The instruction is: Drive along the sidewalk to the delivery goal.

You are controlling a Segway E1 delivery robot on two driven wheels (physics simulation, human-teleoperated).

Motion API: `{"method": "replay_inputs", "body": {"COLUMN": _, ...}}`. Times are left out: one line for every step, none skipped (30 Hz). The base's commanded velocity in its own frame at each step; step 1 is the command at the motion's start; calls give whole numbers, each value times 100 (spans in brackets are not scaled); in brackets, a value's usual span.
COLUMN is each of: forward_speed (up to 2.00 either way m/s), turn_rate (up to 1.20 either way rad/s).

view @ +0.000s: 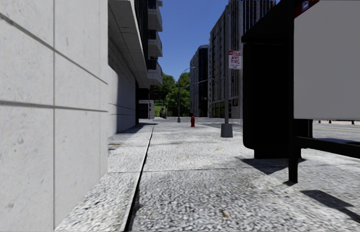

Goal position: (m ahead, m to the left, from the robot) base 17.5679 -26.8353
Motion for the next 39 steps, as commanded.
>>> {"method": "replay_inputs", "body": {"forward_speed": 200, "turn_rate": 0}}
{"method": "replay_inputs", "body": {"forward_speed": 200, "turn_rate": 0}}
{"method": "replay_inputs", "body": {"forward_speed": 200, "turn_rate": 0}}
{"method": "replay_inputs", "body": {"forward_speed": 200, "turn_rate": 0}}
{"method": "replay_inputs", "body": {"forward_speed": 200, "turn_rate": 0}}
{"method": "replay_inputs", "body": {"forward_speed": 200, "turn_rate": 0}}
{"method": "replay_inputs", "body": {"forward_speed": 200, "turn_rate": 0}}
{"method": "replay_inputs", "body": {"forward_speed": 200, "turn_rate": 0}}
{"method": "replay_inputs", "body": {"forward_speed": 200, "turn_rate": 0}}
{"method": "replay_inputs", "body": {"forward_speed": 200, "turn_rate": 0}}
{"method": "replay_inputs", "body": {"forward_speed": 200, "turn_rate": 0}}
{"method": "replay_inputs", "body": {"forward_speed": 200, "turn_rate": 0}}
{"method": "replay_inputs", "body": {"forward_speed": 200, "turn_rate": 0}}
{"method": "replay_inputs", "body": {"forward_speed": 200, "turn_rate": -12}}
{"method": "replay_inputs", "body": {"forward_speed": 200, "turn_rate": -23}}
{"method": "replay_inputs", "body": {"forward_speed": 200, "turn_rate": -23}}
{"method": "replay_inputs", "body": {"forward_speed": 200, "turn_rate": -28}}
{"method": "replay_inputs", "body": {"forward_speed": 200, "turn_rate": -29}}
{"method": "replay_inputs", "body": {"forward_speed": 200, "turn_rate": -17}}
{"method": "replay_inputs", "body": {"forward_speed": 200, "turn_rate": -17}}
{"method": "replay_inputs", "body": {"forward_speed": 200, "turn_rate": 0}}
{"method": "replay_inputs", "body": {"forward_speed": 200, "turn_rate": 0}}
{"method": "replay_inputs", "body": {"forward_speed": 200, "turn_rate": 0}}
{"method": "replay_inputs", "body": {"forward_speed": 200, "turn_rate": 0}}
{"method": "replay_inputs", "body": {"forward_speed": 200, "turn_rate": 0}}
{"method": "replay_inputs", "body": {"forward_speed": 200, "turn_rate": 0}}
{"method": "replay_inputs", "body": {"forward_speed": 200, "turn_rate": 0}}
{"method": "replay_inputs", "body": {"forward_speed": 200, "turn_rate": 0}}
{"method": "replay_inputs", "body": {"forward_speed": 200, "turn_rate": 0}}
{"method": "replay_inputs", "body": {"forward_speed": 200, "turn_rate": 0}}
{"method": "replay_inputs", "body": {"forward_speed": 200, "turn_rate": 0}}
{"method": "replay_inputs", "body": {"forward_speed": 200, "turn_rate": 0}}
{"method": "replay_inputs", "body": {"forward_speed": 200, "turn_rate": 0}}
{"method": "replay_inputs", "body": {"forward_speed": 200, "turn_rate": 0}}
{"method": "replay_inputs", "body": {"forward_speed": 200, "turn_rate": 0}}
{"method": "replay_inputs", "body": {"forward_speed": 200, "turn_rate": 0}}
{"method": "replay_inputs", "body": {"forward_speed": 200, "turn_rate": 0}}
{"method": "replay_inputs", "body": {"forward_speed": 200, "turn_rate": 0}}
{"method": "replay_inputs", "body": {"forward_speed": 200, "turn_rate": 0}}
